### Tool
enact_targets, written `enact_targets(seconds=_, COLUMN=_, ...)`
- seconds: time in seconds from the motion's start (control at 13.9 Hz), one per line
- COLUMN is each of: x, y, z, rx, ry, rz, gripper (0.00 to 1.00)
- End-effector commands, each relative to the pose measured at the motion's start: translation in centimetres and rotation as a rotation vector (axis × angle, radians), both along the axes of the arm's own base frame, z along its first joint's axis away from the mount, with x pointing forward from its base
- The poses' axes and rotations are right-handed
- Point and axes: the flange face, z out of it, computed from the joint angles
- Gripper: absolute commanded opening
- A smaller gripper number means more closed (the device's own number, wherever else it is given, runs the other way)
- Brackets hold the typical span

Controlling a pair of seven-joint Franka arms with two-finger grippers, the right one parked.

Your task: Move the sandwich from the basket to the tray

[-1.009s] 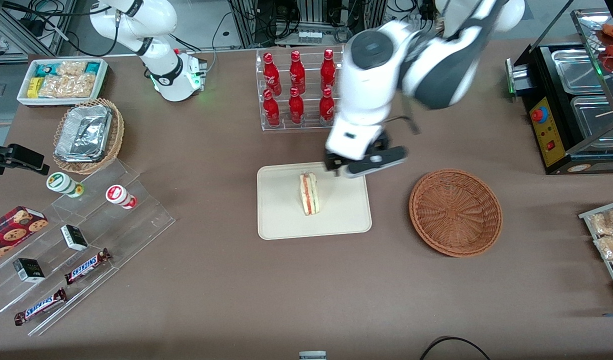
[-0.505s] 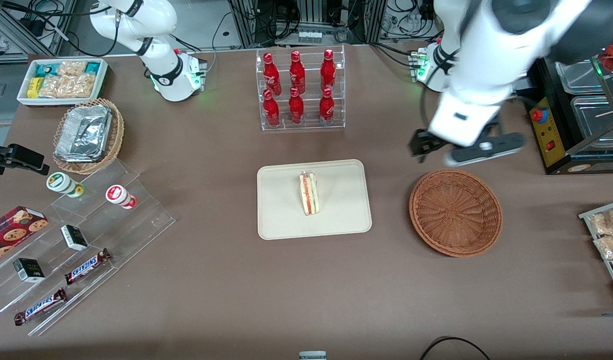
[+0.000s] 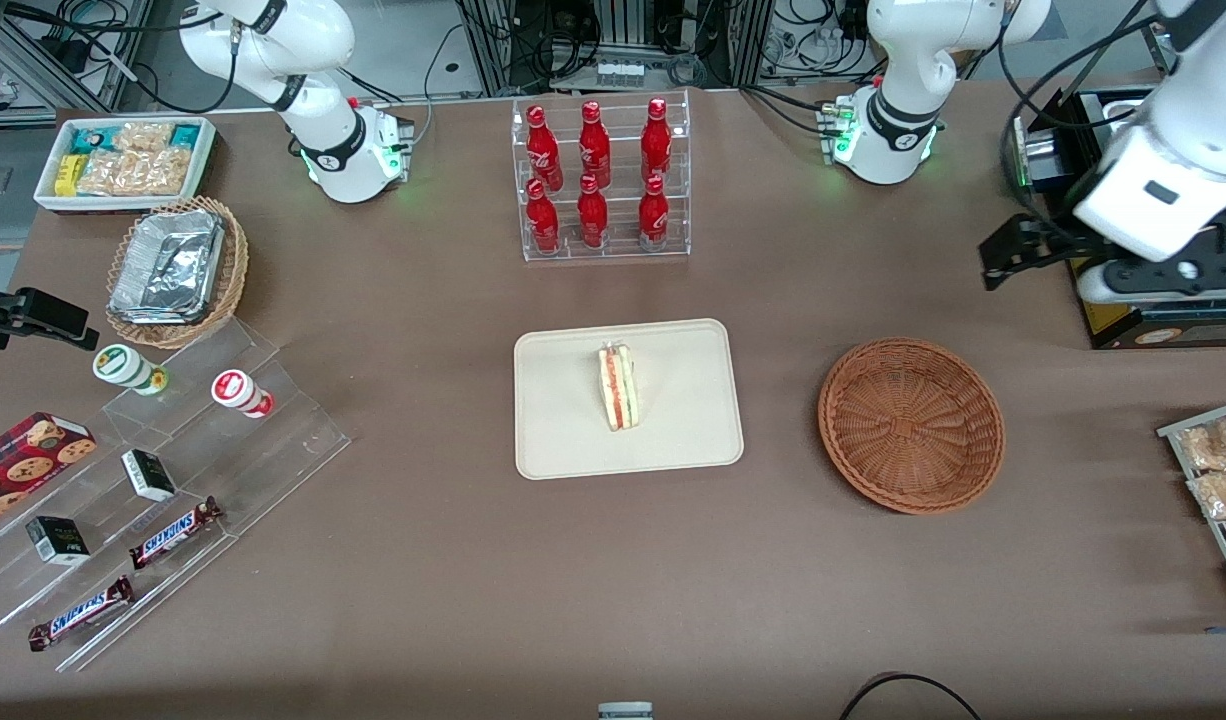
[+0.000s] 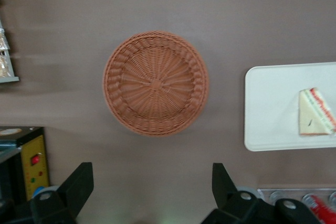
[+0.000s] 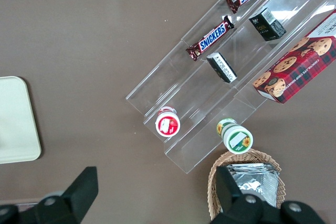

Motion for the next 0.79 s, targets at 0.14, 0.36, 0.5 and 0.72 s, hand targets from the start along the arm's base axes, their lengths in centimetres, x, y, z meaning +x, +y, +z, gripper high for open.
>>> enact_targets(seconds=0.14, x=-0.6, y=3.1, z=-0.2, rx=-0.028, ry=0.014, rz=-0.028, gripper=1.00)
enact_targets(seconds=0.36, x=0.3, y=3.1, z=-0.2, rx=-0.028, ry=0.009, rz=-0.025, gripper=1.00)
enact_targets(seconds=0.5, x=0.4, y=3.2, z=-0.2, rx=-0.019, ry=0.010, rz=-0.028, gripper=1.00)
enact_targets(seconds=0.72, x=0.4, y=4.5, z=-0.3, rx=-0.017, ry=0.019, rz=-0.008, gripper=1.00)
